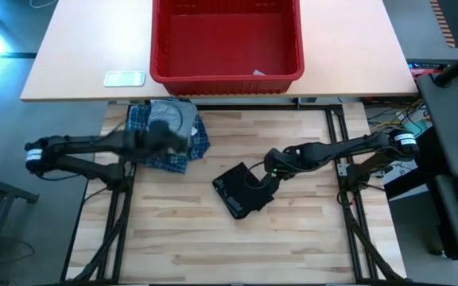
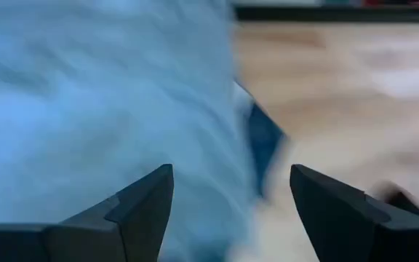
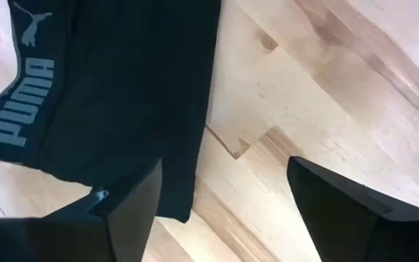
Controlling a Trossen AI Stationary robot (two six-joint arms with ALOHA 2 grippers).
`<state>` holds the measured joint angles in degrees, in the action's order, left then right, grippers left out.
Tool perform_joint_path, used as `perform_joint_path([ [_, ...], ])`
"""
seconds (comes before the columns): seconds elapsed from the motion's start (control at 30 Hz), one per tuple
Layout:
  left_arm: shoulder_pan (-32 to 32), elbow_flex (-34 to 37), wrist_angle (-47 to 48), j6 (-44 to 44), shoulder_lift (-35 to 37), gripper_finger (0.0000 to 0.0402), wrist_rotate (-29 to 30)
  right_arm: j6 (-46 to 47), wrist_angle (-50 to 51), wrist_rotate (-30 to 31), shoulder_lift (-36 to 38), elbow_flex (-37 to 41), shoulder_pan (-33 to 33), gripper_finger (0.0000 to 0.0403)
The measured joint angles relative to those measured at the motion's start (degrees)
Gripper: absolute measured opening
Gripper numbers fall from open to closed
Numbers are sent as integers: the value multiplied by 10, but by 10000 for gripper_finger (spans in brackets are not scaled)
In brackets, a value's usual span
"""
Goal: Fold Laundry from Bin
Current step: Adjust the stacked clothes
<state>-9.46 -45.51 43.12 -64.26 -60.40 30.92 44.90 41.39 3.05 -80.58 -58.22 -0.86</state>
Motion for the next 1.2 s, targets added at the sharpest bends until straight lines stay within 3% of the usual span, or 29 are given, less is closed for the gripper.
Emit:
perform_joint_path([
  [0.13,-130,-45,30,105,-46,255,8,21,-2,22,21,15,-3,305],
  [0.23,-209,-48,29,139,-91,252,-21,36,-9,23,20,32,-2,309],
  [0.43,-239,-9,7,145,-172,249,-34,64,-30,0,17,51,-18,310],
  [0.57,-201,40,-75,135,-224,249,-60,68,-28,0,23,50,-30,311],
  [0.8,-33,54,-210,16,-315,249,-32,93,-7,-1,90,45,-55,309],
  [1.0,79,-73,-221,-23,-408,249,-55,107,39,0,166,45,-65,310],
  [1.2,116,-252,-196,0,-501,249,-98,106,68,1,203,47,-71,311],
])
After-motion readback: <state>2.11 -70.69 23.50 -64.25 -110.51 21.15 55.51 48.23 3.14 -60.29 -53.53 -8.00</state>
